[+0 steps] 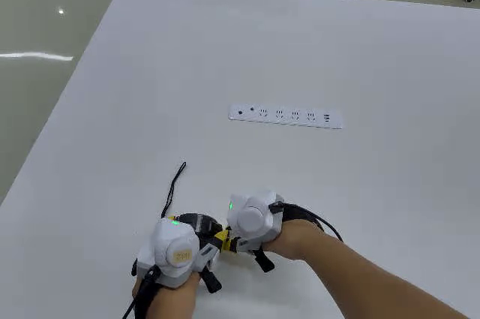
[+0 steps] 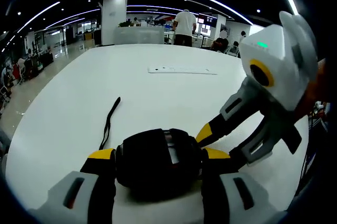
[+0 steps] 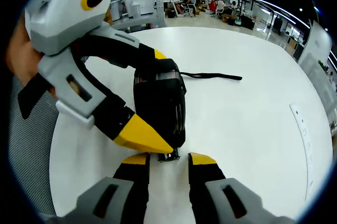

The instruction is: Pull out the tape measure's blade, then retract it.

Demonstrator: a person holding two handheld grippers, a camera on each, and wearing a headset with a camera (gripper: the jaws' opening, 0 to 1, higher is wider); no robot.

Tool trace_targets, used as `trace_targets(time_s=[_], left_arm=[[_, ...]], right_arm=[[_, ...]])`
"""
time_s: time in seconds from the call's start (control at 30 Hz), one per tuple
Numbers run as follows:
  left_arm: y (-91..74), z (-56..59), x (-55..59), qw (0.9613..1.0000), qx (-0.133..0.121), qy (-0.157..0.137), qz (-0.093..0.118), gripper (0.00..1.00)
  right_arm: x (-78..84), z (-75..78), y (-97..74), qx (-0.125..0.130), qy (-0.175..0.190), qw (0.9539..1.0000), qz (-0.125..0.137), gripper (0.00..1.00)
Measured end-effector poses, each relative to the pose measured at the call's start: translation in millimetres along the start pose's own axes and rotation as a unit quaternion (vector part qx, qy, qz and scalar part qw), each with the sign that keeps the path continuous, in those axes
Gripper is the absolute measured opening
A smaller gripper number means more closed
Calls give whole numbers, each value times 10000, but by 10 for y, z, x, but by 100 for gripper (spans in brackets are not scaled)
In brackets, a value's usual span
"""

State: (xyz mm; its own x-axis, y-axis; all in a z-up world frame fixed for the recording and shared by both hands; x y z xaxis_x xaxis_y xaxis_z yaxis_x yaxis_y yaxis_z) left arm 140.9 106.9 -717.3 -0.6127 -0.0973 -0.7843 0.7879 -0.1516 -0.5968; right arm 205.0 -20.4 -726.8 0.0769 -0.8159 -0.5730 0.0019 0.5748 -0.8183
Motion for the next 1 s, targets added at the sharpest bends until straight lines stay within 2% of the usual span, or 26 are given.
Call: trace_targets(time_s=[0.03, 0.17, 0.23, 0.27, 0.33, 0.37, 0.43, 0.5, 0.57, 0.7, 0.73, 0.83, 0.9, 1.0], left_arm=[[-9, -13, -15, 10000, 20, -19, 50, 63], [-39, -105, -126, 9996, 132, -126, 232, 85], [-79, -137, -211, 9992, 219, -100, 309, 90], [-44, -207, -198, 9991, 212, -34, 361, 94], [-66, -266, -235, 9990, 199, 73, 392, 94], [-73, -282, -257, 9988, 206, 58, 443, 99], [-52, -368, -259, 9985, 293, 56, 449, 99], [-63, -408, -279, 9983, 352, 129, 456, 99], [-89, -392, -304, 9980, 373, 188, 468, 99], [-125, -469, -303, 9976, 473, 204, 466, 99], [-127, -459, -310, 9970, 573, 227, 475, 99], [-172, -423, -329, 9956, 765, 291, 452, 99], [-216, -466, -325, 9941, 924, 297, 484, 99], [-248, -502, -328, 9929, 994, 435, 490, 99]], right_arm=[[11, 1, -13, 43, 30, 10000, 6, 32], [69, 22, -89, 228, 191, 9995, 135, 45], [92, 14, -147, 277, 297, 9991, 135, 53], [100, 9, -169, 277, 339, 9989, 144, 55], [106, -1, -215, 309, 389, 9986, 156, 62], [102, -8, -245, 348, 412, 9984, 171, 67], [90, -19, -301, 451, 585, 9970, 240, 80], [95, -11, -326, 546, 691, 9956, 329, 92], [80, -9, -356, 637, 732, 9945, 383, 98], [34, -3, -412, 829, 877, 9915, 495, 100], [26, -8, -431, 906, 888, 9905, 536, 100], [78, -26, -398, 1031, 891, 9891, 563, 100], [110, -24, -428, 1106, 970, 9873, 605, 100], [154, -85, -501, 1208, 1090, 9838, 753, 100]])
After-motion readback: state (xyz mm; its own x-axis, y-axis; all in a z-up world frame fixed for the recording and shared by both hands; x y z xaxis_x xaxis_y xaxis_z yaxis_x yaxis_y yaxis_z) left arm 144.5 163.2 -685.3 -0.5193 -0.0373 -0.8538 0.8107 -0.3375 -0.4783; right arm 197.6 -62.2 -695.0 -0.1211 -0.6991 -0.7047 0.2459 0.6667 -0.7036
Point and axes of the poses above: the centre of the closed fingertips' face, and the gripper's own axes: y roughly forward along the fingers, z roughly to its right, x roughly out of its underside, the point moved 10 cm from there along -y, roughly backward along the fingers, and after that the axes turned 7 degrees about -y, right-handed, at the moved point
